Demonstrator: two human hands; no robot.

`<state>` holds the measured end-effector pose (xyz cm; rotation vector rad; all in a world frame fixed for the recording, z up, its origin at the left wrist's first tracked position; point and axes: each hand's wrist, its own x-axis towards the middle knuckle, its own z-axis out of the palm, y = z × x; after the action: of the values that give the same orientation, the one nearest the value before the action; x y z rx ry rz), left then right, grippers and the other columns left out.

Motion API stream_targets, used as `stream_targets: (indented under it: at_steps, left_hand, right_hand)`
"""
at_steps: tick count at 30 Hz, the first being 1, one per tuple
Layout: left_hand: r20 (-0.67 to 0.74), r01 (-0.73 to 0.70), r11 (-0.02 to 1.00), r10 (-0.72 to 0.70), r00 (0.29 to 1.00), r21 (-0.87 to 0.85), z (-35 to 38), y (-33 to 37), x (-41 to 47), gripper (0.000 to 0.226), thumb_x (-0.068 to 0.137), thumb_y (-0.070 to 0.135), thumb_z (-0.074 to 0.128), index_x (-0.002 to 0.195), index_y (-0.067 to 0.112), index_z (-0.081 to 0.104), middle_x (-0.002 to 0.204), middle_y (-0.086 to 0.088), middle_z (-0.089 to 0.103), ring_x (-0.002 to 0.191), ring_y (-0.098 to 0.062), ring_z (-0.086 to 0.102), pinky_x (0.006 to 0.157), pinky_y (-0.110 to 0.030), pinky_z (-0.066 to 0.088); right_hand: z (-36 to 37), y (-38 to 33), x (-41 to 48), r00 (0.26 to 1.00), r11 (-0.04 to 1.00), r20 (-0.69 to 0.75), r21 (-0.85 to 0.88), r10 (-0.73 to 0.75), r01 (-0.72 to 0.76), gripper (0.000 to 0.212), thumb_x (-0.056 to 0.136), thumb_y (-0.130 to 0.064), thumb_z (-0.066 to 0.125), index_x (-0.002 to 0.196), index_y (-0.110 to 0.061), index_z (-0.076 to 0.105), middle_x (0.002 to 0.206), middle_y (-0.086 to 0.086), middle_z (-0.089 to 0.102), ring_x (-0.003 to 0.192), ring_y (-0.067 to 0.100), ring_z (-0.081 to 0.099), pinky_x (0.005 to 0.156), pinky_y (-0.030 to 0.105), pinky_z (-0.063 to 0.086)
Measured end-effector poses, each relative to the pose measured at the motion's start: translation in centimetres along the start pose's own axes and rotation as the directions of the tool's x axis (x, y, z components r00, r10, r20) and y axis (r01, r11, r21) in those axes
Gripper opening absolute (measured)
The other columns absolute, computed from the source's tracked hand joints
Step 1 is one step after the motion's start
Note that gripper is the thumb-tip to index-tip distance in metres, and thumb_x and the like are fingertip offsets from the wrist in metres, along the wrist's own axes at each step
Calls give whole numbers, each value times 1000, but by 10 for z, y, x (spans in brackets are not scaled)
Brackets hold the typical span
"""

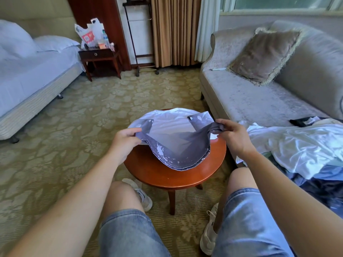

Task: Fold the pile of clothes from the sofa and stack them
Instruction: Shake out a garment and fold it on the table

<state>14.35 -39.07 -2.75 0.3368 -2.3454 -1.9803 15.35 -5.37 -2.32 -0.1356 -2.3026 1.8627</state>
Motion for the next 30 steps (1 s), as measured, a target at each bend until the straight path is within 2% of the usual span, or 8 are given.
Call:
stream_targets:
  at_steps: [7, 12, 15, 17, 20, 23, 26, 30]
  left_hand:
    - [54, -55, 998, 55, 997, 0, 8, 11, -14, 49, 83, -26, 50, 129, -7, 52, 101, -10, 63, 67, -1, 64, 71, -12, 51]
    - [31, -76, 994, 74, 997, 83, 0, 10, -15, 37, 87, -15, 55, 121, -3, 61, 109, -18, 66, 79, -13, 64, 85, -25, 52]
    - [-23, -171, 955, 182, 983, 243, -2, 7, -17, 20, 91, -2, 60, 108, 1, 69, 91, -4, 65, 75, -11, 64, 78, -23, 55]
    - [-67, -221, 914, 258, 964, 339, -4, 7, -16, 10, 89, 2, 65, 95, 4, 73, 95, 2, 61, 88, -15, 59, 93, -33, 49]
    - [-1, -176, 922, 187, 982, 344, -8, 6, -20, 24, 92, 1, 59, 76, 17, 69, 76, 5, 67, 76, -16, 60, 75, -27, 53]
    - [58, -118, 920, 104, 993, 373, -11, 5, -24, 19, 93, -3, 55, 97, 11, 68, 83, -4, 67, 76, -19, 57, 49, -10, 44]
    - [104, -68, 882, 22, 994, 466, -22, 2, -27, 26, 92, 1, 58, 113, 13, 67, 100, -11, 64, 87, -22, 56, 58, -17, 44]
    - [184, -30, 816, -94, 978, 577, -32, 4, -41, 32, 93, 1, 57, 120, 14, 65, 114, -6, 55, 91, -17, 53, 67, -25, 40]
  right_hand:
    - [-3, -8, -14, 996, 997, -35, 22, -79, 80, 19, 88, 5, 56, 91, -4, 72, 63, -10, 69, 59, -1, 64, 61, 16, 49]
    - [-5, 0, -10, 991, 978, -74, -184, -111, 96, 20, 88, -9, 57, 95, -11, 76, 98, 9, 68, 83, 8, 57, 73, 20, 46]
    - [-1, -5, -15, 994, 987, -11, -120, -110, 108, 19, 91, -3, 55, 94, 0, 73, 95, 14, 71, 83, 9, 58, 77, 19, 48]
    - [2, -8, -19, 995, 993, 12, -63, -96, 97, 20, 93, -2, 54, 91, -2, 74, 87, 16, 70, 79, 10, 58, 70, 17, 47]
    - [5, -10, -23, 995, 995, 34, -36, -91, 92, 28, 94, -2, 54, 81, -19, 71, 79, 9, 68, 72, 9, 59, 68, 18, 49]
    - [4, -9, -22, 997, 998, 50, -37, -52, 54, 27, 95, 1, 52, 87, -19, 69, 81, 4, 67, 65, 5, 63, 61, 13, 51]
    - [-1, -7, -20, 996, 995, 93, -103, 12, -2, 23, 96, 2, 49, 106, -8, 67, 78, 2, 64, 50, -6, 58, 50, 10, 47]
    - [-15, -1, -23, 981, 970, 179, -240, 80, -36, 23, 95, 4, 50, 99, -8, 69, 73, 0, 62, 68, 13, 57, 53, 8, 46]
